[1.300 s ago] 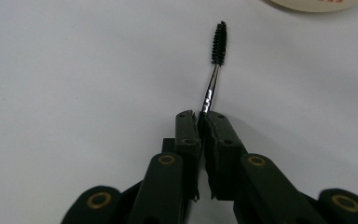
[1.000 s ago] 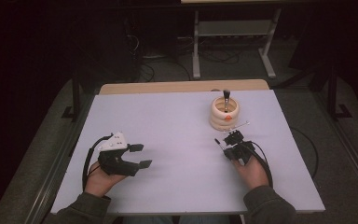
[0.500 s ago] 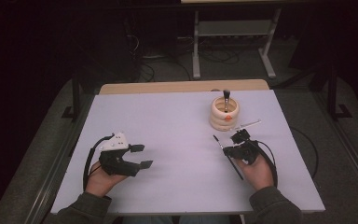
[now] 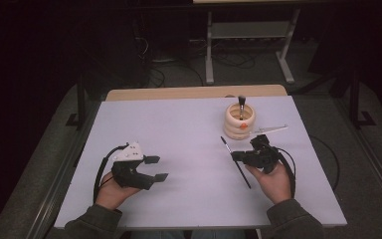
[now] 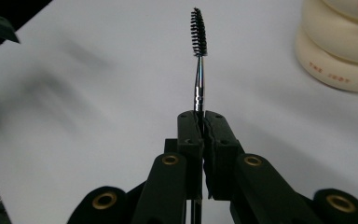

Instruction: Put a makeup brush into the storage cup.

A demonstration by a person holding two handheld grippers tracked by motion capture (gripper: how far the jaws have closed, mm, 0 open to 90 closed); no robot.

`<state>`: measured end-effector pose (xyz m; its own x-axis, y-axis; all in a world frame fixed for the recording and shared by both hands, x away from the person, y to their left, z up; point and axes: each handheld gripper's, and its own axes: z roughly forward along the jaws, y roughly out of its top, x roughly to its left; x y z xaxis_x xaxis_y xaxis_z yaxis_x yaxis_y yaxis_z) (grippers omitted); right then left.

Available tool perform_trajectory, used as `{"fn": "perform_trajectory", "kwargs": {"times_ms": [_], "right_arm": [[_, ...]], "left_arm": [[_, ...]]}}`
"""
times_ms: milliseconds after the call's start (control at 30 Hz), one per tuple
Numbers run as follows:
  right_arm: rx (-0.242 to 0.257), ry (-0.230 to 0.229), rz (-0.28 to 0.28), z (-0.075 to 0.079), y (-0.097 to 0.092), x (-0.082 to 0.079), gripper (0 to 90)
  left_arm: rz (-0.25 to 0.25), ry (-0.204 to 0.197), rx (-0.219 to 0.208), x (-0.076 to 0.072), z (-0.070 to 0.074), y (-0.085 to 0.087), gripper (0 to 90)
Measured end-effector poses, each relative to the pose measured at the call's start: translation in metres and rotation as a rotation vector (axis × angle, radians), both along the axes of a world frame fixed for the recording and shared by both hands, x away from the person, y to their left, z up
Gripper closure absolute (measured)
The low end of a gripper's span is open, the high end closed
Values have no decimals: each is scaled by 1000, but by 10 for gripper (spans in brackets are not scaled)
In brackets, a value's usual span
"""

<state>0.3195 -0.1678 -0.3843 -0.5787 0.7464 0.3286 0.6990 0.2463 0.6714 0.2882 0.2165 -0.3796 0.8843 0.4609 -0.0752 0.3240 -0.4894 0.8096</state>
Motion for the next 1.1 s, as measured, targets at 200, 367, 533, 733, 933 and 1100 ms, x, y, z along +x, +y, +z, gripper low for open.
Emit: {"fn": "perform_trajectory", "kwargs": {"times_ms": [200,367,533,733,933,1100], "right_arm": [[45,-27,51,11,10,-6,852],[89,-53,86,19,20,-10,852],[116,-85,129,27,30,-13,851],[144,-105,188,32,44,-17,851],[176,-135,215,36,54,-20,851],[195,-168,227,41,62,-23,851]], "left_arm": [[-22,2,-8,1,3,-9,336],[-46,1,-21,1,7,-19,341],[-95,19,-56,1,13,-27,354],[-128,25,-54,2,18,-37,378],[-168,41,-65,0,19,-48,410],[-190,60,-70,1,17,-60,439]]}}
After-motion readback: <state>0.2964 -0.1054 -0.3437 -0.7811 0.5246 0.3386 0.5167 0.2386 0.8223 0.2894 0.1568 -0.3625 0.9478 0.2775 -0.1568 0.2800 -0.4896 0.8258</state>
